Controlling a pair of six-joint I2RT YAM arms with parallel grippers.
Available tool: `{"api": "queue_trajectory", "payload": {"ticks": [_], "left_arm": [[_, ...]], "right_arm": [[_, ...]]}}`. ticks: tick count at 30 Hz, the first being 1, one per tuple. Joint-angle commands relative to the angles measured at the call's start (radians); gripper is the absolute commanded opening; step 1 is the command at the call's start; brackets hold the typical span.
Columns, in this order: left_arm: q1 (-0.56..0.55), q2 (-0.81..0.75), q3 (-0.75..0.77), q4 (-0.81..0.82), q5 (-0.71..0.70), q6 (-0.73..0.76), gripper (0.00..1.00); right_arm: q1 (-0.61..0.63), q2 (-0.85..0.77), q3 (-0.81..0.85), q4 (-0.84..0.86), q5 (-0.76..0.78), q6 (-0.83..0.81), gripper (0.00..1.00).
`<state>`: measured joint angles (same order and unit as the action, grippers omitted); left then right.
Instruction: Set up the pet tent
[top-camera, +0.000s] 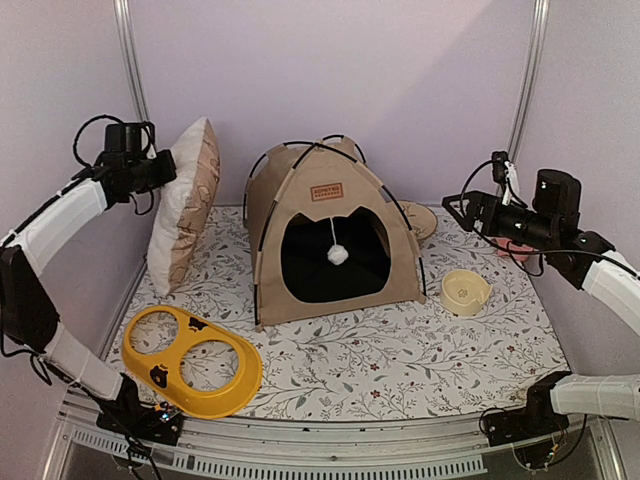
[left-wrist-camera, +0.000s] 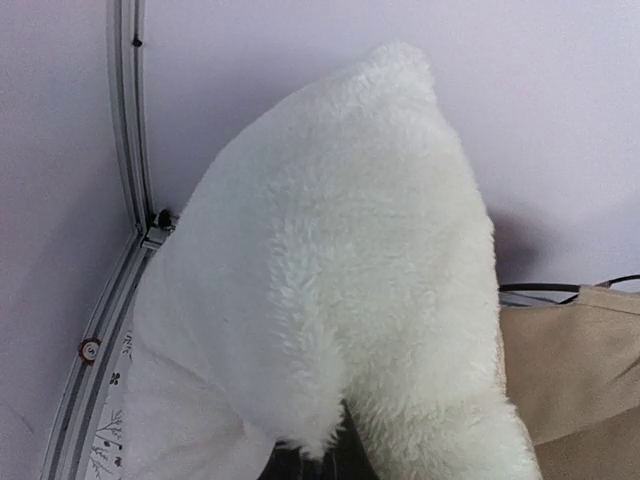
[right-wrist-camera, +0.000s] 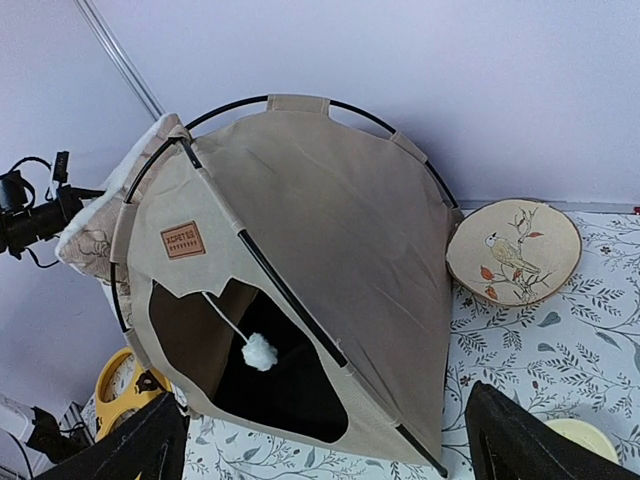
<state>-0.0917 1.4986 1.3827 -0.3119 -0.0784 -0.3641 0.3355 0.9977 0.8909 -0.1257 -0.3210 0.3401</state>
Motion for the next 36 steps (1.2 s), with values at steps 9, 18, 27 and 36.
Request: {"api": "queue_trajectory", "payload": {"ticks": [9, 18, 27, 36], "left_arm": [[-0.247, -0.327, 0.197, 0.047, 0.228, -0.015, 0.00], [-0.775, -0.332, 0.201, 0.261, 0.274, -0.028, 0.00], [-1.116, -0.153, 0.137, 0.417, 0.218, -0.266, 0.00], [-0.898, -0.185, -0.440, 0.541, 0.215, -0.764, 0.00]], "right_arm": [[0.112, 0.013, 0.084, 0.077, -0.025, -0.035, 0.99], [0.114, -0.053, 0.117, 0.004, 0.040, -0.044, 0.99], [0.114, -0.202, 0.150, -0.185, 0.221, -0.089, 0.99], [0.114, -0.254, 0.024, -0.301, 0.203, -0.069, 0.99]]}}
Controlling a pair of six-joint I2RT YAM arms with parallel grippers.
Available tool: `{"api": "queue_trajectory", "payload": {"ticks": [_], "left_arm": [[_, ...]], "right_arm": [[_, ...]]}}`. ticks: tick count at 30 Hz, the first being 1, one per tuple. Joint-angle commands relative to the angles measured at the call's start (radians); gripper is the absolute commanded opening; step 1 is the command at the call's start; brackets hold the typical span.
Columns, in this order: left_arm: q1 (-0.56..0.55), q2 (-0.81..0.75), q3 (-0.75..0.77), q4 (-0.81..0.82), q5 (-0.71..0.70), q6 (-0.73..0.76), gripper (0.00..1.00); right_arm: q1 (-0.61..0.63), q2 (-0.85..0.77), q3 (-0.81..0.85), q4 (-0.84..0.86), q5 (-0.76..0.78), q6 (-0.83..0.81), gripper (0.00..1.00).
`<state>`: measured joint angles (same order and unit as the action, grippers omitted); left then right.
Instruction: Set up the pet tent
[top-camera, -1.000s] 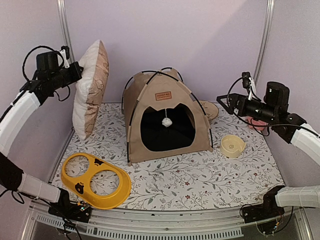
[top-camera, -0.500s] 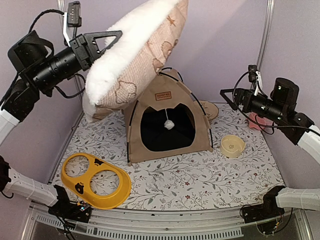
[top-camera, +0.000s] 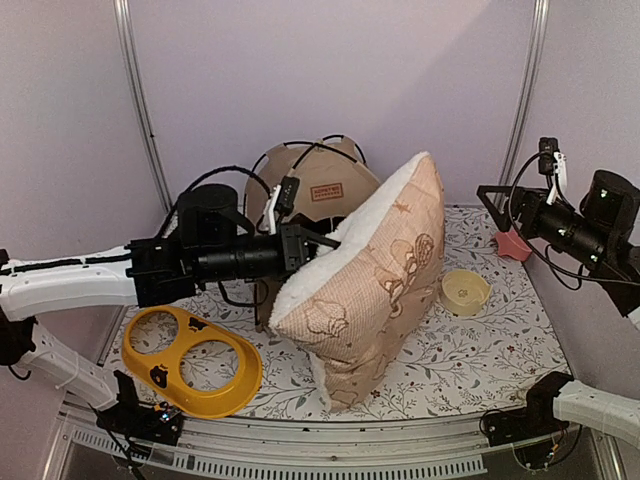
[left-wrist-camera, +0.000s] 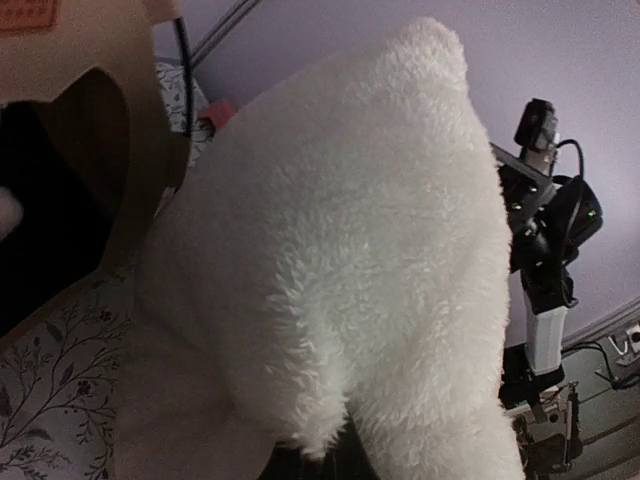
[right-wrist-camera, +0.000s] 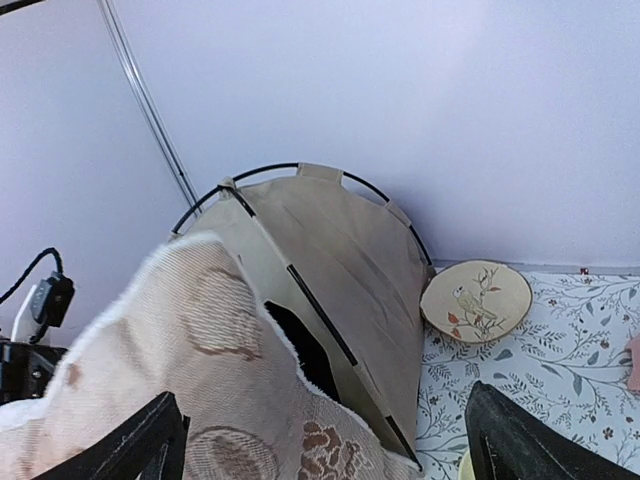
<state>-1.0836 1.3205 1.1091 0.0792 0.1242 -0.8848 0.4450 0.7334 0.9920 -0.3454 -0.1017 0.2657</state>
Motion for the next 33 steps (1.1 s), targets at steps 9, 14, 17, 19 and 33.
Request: {"api": "queue_trajectory", "payload": {"ticks": [9, 14, 17, 19, 33], "left_arm": [[0.203, 0.116, -0.223, 0.061, 0.091, -0.125, 0.00], [0.202, 0.069, -0.149, 0.011, 0.094, 0.020, 0.43], [0.203, 0.018, -0.097, -0.031, 0.100, 0.098, 0.57], [0.199, -0.023, -0.067, -0.082, 0.088, 0.145, 0.63], [0.189, -0.308, -0.082, -0.470, -0.012, 0.259, 0.69]], "right_arm": [[0.025, 0.059, -0.387, 0.141, -0.280, -0.038, 0.99], [0.084, 0.087, -0.513, 0.370, -0.277, -0.051, 0.99], [0.094, 0.156, -0.510, 0.455, -0.258, -0.037, 0.99], [0.100, 0.192, -0.517, 0.514, -0.246, -0.047, 0.99], [0.224, 0.509, -0.415, 0.745, -0.257, -0.195, 0.96]]}}
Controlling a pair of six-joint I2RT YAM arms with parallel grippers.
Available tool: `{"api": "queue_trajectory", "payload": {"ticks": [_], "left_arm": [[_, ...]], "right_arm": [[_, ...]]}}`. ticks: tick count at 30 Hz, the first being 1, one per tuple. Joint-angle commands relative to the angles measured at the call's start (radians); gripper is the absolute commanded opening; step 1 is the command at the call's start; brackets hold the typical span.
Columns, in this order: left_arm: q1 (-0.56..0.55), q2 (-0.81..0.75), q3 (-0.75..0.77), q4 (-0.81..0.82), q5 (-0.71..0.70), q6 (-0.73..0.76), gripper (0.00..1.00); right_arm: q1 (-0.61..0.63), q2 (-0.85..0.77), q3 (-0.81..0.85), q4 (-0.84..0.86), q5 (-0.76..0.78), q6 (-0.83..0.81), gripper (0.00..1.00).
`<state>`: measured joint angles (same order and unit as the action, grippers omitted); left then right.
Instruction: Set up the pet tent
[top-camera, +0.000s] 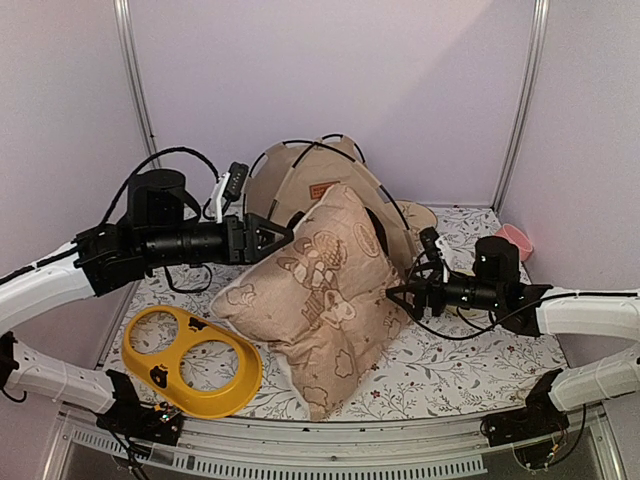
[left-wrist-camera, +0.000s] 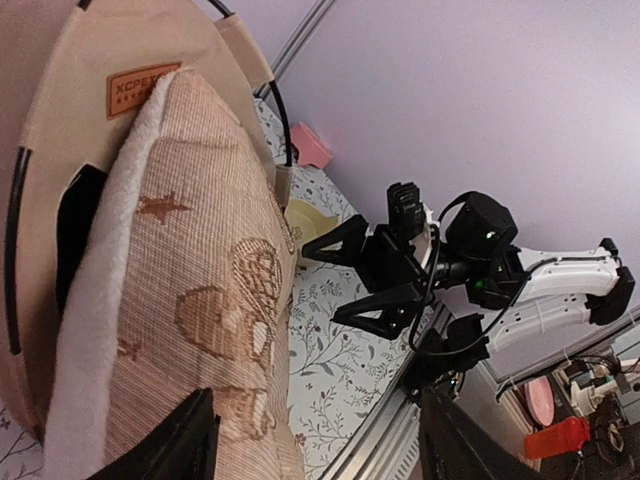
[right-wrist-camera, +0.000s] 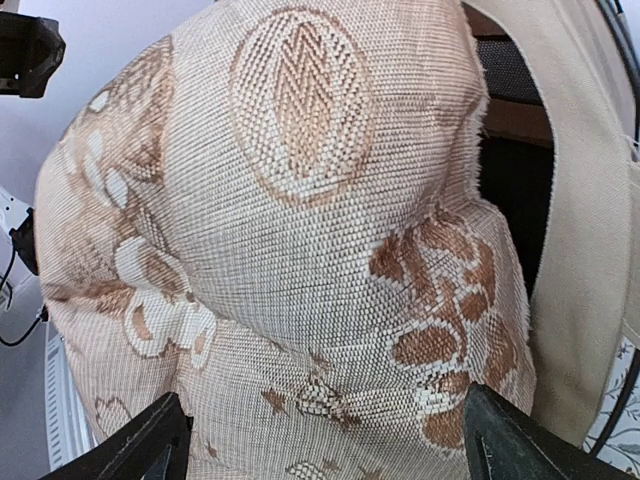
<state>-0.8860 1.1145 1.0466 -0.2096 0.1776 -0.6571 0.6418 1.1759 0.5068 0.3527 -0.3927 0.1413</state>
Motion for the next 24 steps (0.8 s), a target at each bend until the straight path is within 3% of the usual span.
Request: {"api": "queue_trajectory", "payload": {"ticks": [1, 5, 11, 17, 20, 23, 24], "left_arm": [[-0.024, -0.134, -0.036, -0.217, -0.080, 0.024, 0.69], [-0.164, -0.236, -0.167, -0.316, -0.203, -0.093, 0.69], [-0.348, -0.384, -0.400, -0.311, -0.312, -0.341, 0.70], [-0.368, -0.276, -0.475, -0.158, -0.351, -0.334, 0.75], [-0.357, -0.210, -0.484, -0.060, -0.403, -0.323, 0.77], [-0.340, -0.139, -0.493, 0.072, -0.414, -0.290, 0.76], [-0.335, -0.109, -0.485, 0.096, -0.415, -0.272, 0.74]], "right_arm": [[0.027, 0.081, 0.077, 0.053, 0.058, -0.073, 0.97], [0.027, 0.162, 0.143, 0.048, 0.086, -0.073, 0.99], [0.030, 0.225, 0.227, 0.016, 0.110, -0.086, 1.00], [0.051, 0.299, 0.297, -0.029, 0.071, -0.128, 0.94], [0.070, 0.345, 0.338, -0.064, 0.064, -0.126, 0.77], [0.086, 0.357, 0.399, -0.160, 0.074, -0.115, 0.35], [0.091, 0.348, 0.417, -0.197, 0.092, -0.114, 0.26]]}}
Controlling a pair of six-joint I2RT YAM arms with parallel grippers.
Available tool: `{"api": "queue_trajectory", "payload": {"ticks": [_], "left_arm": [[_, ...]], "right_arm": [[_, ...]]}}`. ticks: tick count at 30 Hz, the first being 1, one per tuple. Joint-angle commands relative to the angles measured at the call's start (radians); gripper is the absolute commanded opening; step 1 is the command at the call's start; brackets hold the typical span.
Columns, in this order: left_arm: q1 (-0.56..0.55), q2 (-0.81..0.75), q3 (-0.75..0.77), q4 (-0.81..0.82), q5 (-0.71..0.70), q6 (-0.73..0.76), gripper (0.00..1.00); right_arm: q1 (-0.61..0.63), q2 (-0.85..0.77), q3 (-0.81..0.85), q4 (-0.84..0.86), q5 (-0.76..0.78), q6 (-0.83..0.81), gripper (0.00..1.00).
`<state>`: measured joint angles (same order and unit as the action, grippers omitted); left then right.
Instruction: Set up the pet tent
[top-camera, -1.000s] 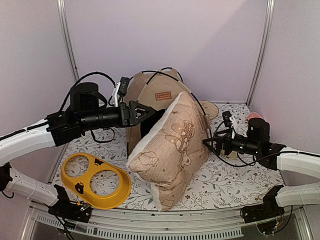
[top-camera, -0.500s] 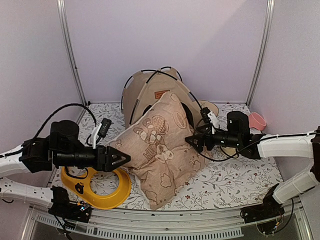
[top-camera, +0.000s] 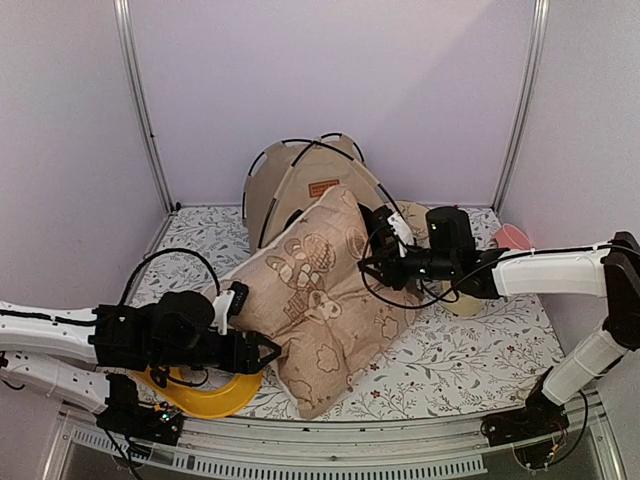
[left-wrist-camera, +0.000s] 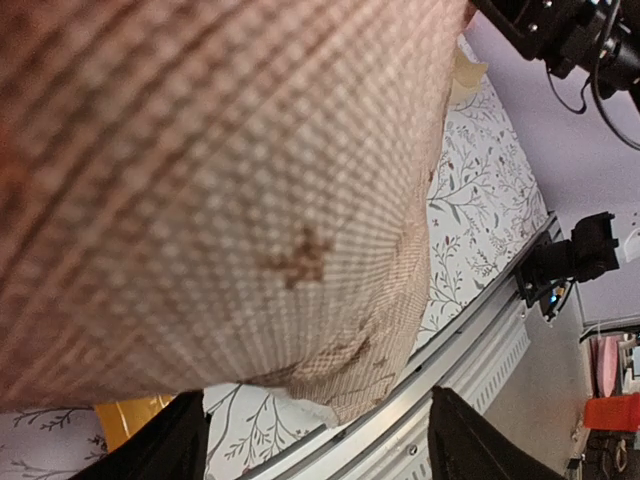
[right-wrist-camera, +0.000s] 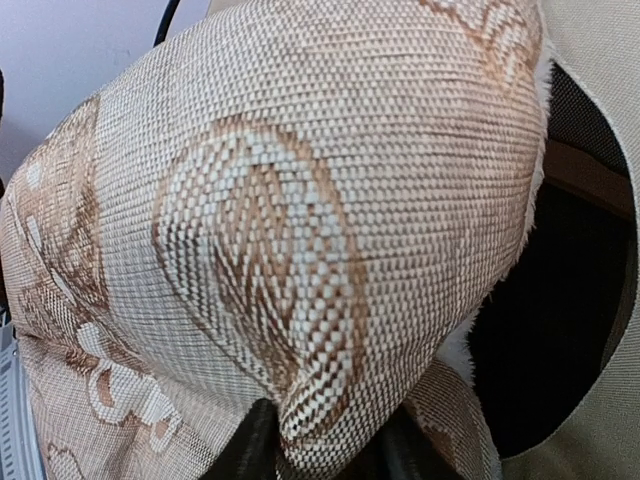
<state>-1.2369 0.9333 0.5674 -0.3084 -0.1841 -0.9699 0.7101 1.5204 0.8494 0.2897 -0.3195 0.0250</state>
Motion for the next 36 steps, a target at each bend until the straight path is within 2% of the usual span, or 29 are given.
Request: {"api": "queue_trajectory", "payload": {"ticks": [1, 3, 5, 9, 11, 16, 22, 26, 32, 36], "left_arm": [[0.020, 0.108, 0.008, 0.209, -0.053, 0.060, 0.71], [0.020, 0.168, 0.049, 0.245, -0.033, 0.100, 0.64], [0.017, 0.214, 0.081, 0.277, -0.003, 0.127, 0.51], [0.013, 0.288, 0.157, 0.295, 0.051, 0.166, 0.13], [0.002, 0.311, 0.206, 0.311, 0.076, 0.184, 0.00], [-0.014, 0.383, 0.319, 0.383, 0.143, 0.196, 0.00], [-0.007, 0.470, 0.349, 0.460, 0.102, 0.070, 0.00], [0.007, 0.574, 0.399, 0.433, 0.105, 0.048, 0.00], [0.021, 0.684, 0.440, 0.482, 0.140, 0.024, 0.00], [0.023, 0.712, 0.457, 0.490, 0.139, 0.010, 0.00]], "right_arm": [[0.027, -0.014, 0.094, -0.170, 0.036, 0.004, 0.21], [0.029, -0.054, 0.131, -0.245, 0.061, 0.011, 0.08], [0.031, -0.081, 0.182, -0.358, 0.046, 0.024, 0.00], [0.069, -0.123, 0.249, -0.510, 0.040, 0.053, 0.00], [0.112, -0.134, 0.272, -0.571, 0.057, 0.081, 0.00], [0.284, -0.153, 0.236, -0.561, 0.094, 0.163, 0.00], [0.351, -0.196, -0.008, -0.301, -0.007, 0.294, 0.01], [0.351, -0.221, -0.117, -0.210, -0.049, 0.336, 0.13], [0.350, -0.248, -0.197, -0.199, -0.075, 0.398, 0.58], [0.322, -0.303, -0.258, -0.188, -0.100, 0.443, 0.80]]}}
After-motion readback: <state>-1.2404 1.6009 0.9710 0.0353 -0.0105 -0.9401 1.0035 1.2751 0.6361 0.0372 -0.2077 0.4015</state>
